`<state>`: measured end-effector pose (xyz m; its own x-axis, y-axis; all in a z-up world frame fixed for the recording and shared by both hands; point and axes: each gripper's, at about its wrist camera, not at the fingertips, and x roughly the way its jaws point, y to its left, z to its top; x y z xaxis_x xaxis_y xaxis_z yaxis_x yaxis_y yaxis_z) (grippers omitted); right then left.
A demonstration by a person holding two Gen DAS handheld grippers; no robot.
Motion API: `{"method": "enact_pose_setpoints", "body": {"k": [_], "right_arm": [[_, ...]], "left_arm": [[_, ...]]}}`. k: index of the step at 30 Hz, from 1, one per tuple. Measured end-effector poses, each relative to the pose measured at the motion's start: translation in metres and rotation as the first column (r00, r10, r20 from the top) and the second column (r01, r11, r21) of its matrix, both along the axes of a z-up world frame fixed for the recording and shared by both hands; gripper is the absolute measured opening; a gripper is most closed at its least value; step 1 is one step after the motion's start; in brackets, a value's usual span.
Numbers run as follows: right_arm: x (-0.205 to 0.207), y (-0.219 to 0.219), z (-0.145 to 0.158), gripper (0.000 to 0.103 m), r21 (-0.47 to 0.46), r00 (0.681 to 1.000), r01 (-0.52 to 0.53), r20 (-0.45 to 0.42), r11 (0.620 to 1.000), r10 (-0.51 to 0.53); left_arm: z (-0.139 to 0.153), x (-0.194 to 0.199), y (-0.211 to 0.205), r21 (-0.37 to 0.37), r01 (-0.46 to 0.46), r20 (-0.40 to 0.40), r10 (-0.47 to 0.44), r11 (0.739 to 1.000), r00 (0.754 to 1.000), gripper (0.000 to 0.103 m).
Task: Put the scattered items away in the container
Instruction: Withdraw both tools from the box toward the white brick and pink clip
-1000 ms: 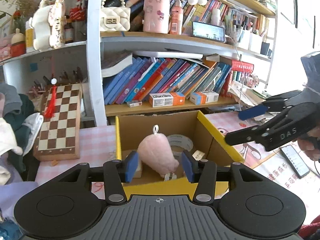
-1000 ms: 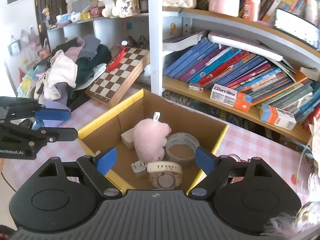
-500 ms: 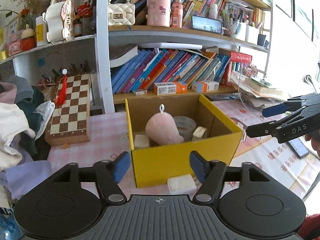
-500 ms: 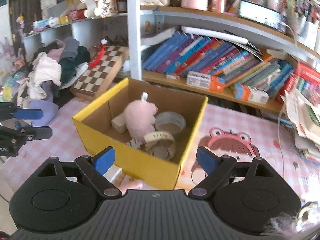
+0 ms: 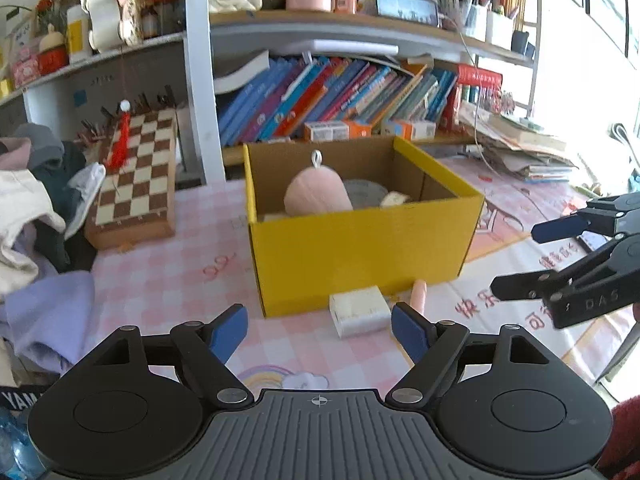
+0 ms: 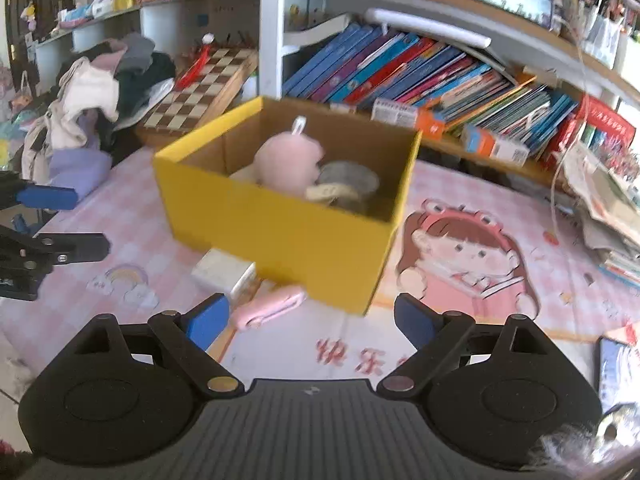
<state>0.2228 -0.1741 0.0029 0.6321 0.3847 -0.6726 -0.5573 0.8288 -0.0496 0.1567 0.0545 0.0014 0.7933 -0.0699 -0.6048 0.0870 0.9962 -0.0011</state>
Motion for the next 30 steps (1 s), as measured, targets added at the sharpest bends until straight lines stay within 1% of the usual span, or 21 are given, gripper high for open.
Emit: {"method": "enact_pose_setpoints", "body": {"k": [4,11,25,30], "right_arm": [[-0.006,0.009,-0.012,0.090,0.000,0.999,-0.017,-0.031,1.000,0.017],[-0.006,0.018,-0.027,0.090,-0.018,0.996,-0.044,-0.085,0.999,0.042],[0.019,0.022,-0.035,0.088,-0.039,0.990,-0.084,-0.114,0.996,0.079],[0.034,0.024,-0.043,0.087,-0.049,0.985,-0.112,-0.139,0.993,0.104]], "left_arm": [[-0.009,-0.001,-0.002,-0.015,-0.004,-0.027,0.004,1.000,1.000,0.081],[-0.027,0.002,-0.004,-0.015,-0.020,-0.081,0.019,1.000,0.997,0.081],[-0.034,0.015,-0.010,-0.022,-0.045,-0.098,0.043,0.999,0.994,0.081],[-0.036,0.021,-0.009,-0.024,-0.075,-0.109,0.072,0.997,0.991,0.081]]}}
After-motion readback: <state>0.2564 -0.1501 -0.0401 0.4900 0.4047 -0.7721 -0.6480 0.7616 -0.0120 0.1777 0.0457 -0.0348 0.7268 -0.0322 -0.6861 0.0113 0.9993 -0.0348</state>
